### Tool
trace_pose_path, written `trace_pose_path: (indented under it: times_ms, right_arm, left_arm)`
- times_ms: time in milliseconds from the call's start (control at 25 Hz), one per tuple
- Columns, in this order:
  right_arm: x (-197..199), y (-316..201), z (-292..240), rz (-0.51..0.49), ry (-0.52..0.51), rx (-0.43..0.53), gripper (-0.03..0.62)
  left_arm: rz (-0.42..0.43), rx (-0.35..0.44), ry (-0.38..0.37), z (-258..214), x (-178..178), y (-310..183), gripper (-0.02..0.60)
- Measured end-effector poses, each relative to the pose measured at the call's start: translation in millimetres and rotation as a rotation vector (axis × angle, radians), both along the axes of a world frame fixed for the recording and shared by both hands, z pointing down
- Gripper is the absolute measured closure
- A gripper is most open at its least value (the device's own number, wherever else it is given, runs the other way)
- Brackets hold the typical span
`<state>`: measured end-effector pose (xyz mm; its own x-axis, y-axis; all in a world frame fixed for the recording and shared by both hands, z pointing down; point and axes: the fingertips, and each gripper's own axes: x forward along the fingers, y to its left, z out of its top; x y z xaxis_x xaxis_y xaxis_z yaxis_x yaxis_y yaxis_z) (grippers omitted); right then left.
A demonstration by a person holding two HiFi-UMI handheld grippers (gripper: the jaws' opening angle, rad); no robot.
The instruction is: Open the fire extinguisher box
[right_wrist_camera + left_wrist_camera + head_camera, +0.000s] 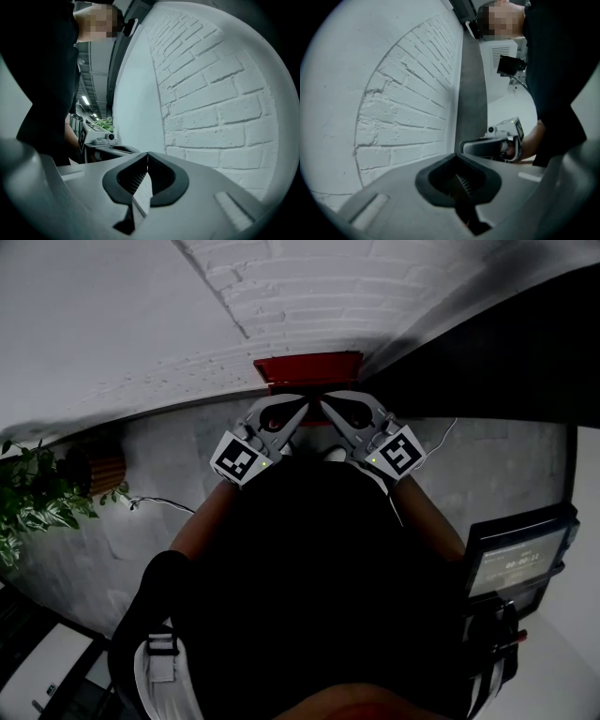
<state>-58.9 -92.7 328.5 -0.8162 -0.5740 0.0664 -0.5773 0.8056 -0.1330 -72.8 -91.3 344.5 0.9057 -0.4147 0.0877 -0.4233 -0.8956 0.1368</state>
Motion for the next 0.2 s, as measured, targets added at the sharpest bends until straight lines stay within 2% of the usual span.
trace_pose_path:
  times_ms: [200]
  right_arm:
    - [-5.2, -2.0, -3.4, -0.009, 0.006, 0.013, 0.583]
  left_arm:
    - [-0.01, 0.014, 0.031, -3.8, -1.9, -2.8, 0.58]
